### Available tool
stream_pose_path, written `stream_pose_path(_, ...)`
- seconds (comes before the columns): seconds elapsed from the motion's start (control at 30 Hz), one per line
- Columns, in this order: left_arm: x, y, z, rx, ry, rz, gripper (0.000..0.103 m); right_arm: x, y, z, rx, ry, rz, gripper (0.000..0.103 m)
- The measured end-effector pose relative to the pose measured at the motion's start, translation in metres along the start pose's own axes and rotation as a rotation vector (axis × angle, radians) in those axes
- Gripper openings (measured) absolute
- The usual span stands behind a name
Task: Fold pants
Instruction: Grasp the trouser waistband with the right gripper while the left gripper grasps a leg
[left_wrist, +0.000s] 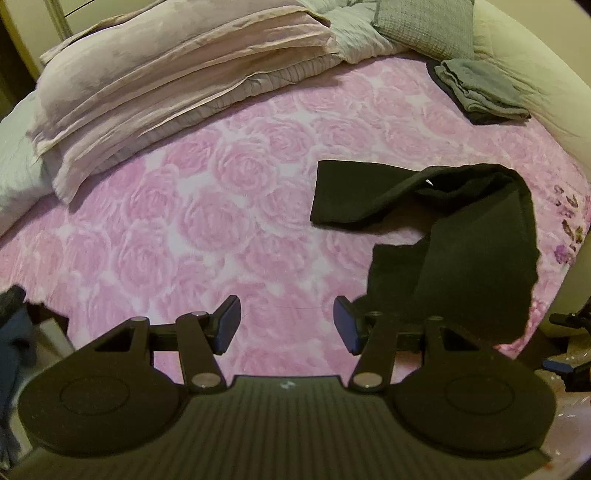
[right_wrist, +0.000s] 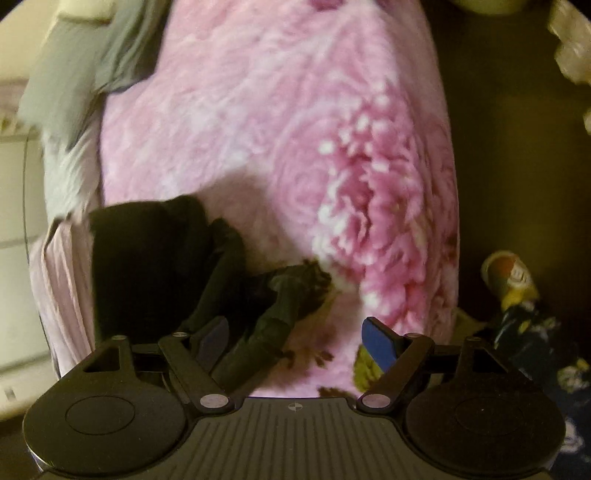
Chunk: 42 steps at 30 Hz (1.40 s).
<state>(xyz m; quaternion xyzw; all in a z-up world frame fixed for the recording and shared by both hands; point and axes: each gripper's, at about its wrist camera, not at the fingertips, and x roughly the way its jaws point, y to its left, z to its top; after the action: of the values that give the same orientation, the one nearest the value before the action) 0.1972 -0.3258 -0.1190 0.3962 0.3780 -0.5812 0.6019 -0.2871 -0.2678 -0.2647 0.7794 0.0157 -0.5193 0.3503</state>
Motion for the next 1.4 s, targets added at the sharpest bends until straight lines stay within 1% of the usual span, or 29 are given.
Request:
stream_pose_path(0.17,0.026,0.003,0.022,0.035,0.016,-0.023,0.052,0.013,-0.004,-0.003,0.061,-0.008,-0.027,0.077)
stream_pose_path(0.3,0.042,0.001,0.032,0.05,0.027,-0.038,0.053,0.025,-0.006,-0.006,0.106,-0.006,-0.037,0.077)
stream_pose_path(0.4,0.055,0.0,0.04,0.069,0.035,-0.057,0.054,0.04,-0.006,-0.006,0.135,0.012,-0.036,0.077)
stream_pose_path(0.47,0.062,-0.001,0.046,0.076,0.034,-0.066,0.056,0.055,-0.006,-0.007,0.159,0.041,-0.024,0.077)
stream_pose_path(0.57,0.075,-0.006,0.054,0.121,0.018,-0.081,0.062,0.077,-0.01,-0.008,0.247,0.08,0.011,0.076)
stream_pose_path(0.6,0.082,-0.01,0.058,0.144,0.012,-0.091,0.064,0.082,-0.011,-0.009,0.278,0.083,0.035,0.07)
stream_pose_path(0.63,0.088,-0.014,0.061,0.169,0.008,-0.101,0.064,0.085,-0.011,-0.01,0.291,0.079,0.054,0.042)
stream_pose_path(0.67,0.095,-0.019,0.064,0.197,0.004,-0.114,0.064,0.086,-0.01,-0.01,0.29,0.075,0.064,0.019)
stream_pose_path(0.73,0.113,-0.033,0.07,0.283,-0.018,-0.161,0.066,0.083,-0.008,-0.008,0.281,0.063,0.069,0.017)
stream_pose_path(0.83,0.147,-0.063,0.078,0.449,-0.053,-0.215,0.067,0.075,-0.008,-0.007,0.283,0.04,0.095,0.016)
stream_pose_path(0.93,0.184,-0.101,0.084,0.59,-0.087,-0.268,0.067,0.073,-0.012,-0.007,0.306,0.026,0.102,0.016)
stream_pose_path(1.0,0.208,-0.126,0.087,0.652,-0.108,-0.302,0.067,0.073,-0.015,-0.008,0.321,0.018,0.103,0.016)
stream_pose_path(1.07,0.232,-0.146,0.089,0.687,-0.116,-0.339,0.067,0.071,-0.017,-0.008,0.33,-0.001,0.116,0.016)
stream_pose_path(1.1,0.241,-0.153,0.089,0.695,-0.116,-0.345,0.065,0.069,-0.018,-0.008,0.333,-0.009,0.123,0.015)
stream_pose_path(1.13,0.249,-0.159,0.088,0.701,-0.121,-0.363,0.06,0.068,-0.017,-0.007,0.327,-0.011,0.131,0.011)
stream_pose_path(1.17,0.256,-0.164,0.087,0.712,-0.125,-0.384,0.052,0.068,-0.016,-0.006,0.319,-0.011,0.138,0.01)
stream_pose_path(1.2,0.263,-0.168,0.086,0.73,-0.121,-0.378,0.027,0.068,-0.015,-0.005,0.316,-0.01,0.14,0.01)
stream_pose_path(1.23,0.267,-0.169,0.085,0.741,-0.119,-0.359,0.005,0.068,-0.014,-0.004,0.312,-0.011,0.141,0.009)
stream_pose_path(1.27,0.268,-0.168,0.086,0.743,-0.122,-0.346,0.006,0.069,-0.012,-0.004,0.302,-0.019,0.138,0.005)
stream_pose_path(1.3,0.264,-0.162,0.089,0.723,-0.14,-0.343,0.006,0.067,-0.008,-0.004,0.281,-0.037,0.129,0.004)
stream_pose_path(1.4,0.229,-0.128,0.107,0.598,-0.212,-0.322,0.006,0.054,0.013,-0.003,0.181,-0.103,0.12,0.002)
